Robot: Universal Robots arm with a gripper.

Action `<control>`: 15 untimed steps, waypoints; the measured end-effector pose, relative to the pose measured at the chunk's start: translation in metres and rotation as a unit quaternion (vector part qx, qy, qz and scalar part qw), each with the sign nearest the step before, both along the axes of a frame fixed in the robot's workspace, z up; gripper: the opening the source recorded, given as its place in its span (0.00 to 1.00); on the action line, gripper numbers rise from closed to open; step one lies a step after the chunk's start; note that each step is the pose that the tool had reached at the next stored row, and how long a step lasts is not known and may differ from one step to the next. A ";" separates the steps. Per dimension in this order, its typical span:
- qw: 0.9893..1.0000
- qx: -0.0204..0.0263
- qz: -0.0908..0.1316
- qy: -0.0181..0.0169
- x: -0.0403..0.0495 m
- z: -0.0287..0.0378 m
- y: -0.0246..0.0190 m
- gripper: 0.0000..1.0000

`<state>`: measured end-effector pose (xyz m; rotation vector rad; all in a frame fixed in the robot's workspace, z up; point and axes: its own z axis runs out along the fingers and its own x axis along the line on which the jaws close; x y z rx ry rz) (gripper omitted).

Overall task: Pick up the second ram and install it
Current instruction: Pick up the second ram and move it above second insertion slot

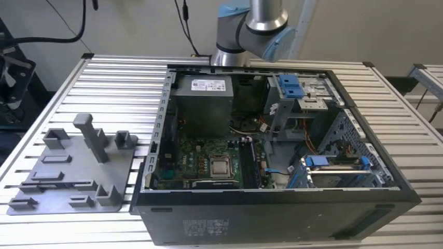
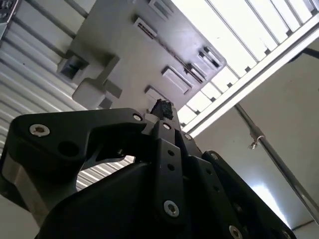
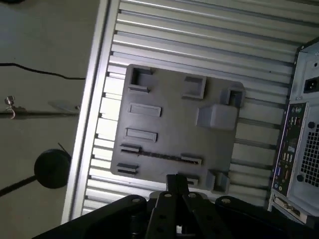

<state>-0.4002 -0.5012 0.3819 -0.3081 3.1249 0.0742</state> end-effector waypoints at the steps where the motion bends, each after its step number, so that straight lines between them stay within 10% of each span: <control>1: 1.000 0.000 0.009 0.000 0.0000 0.0000 0.0000 0.11; 8: 0.997 0.000 0.072 0.000 0.0000 0.0000 0.0005 0.11; 15: 0.991 0.000 0.131 0.000 0.0000 -0.0001 0.0014 0.11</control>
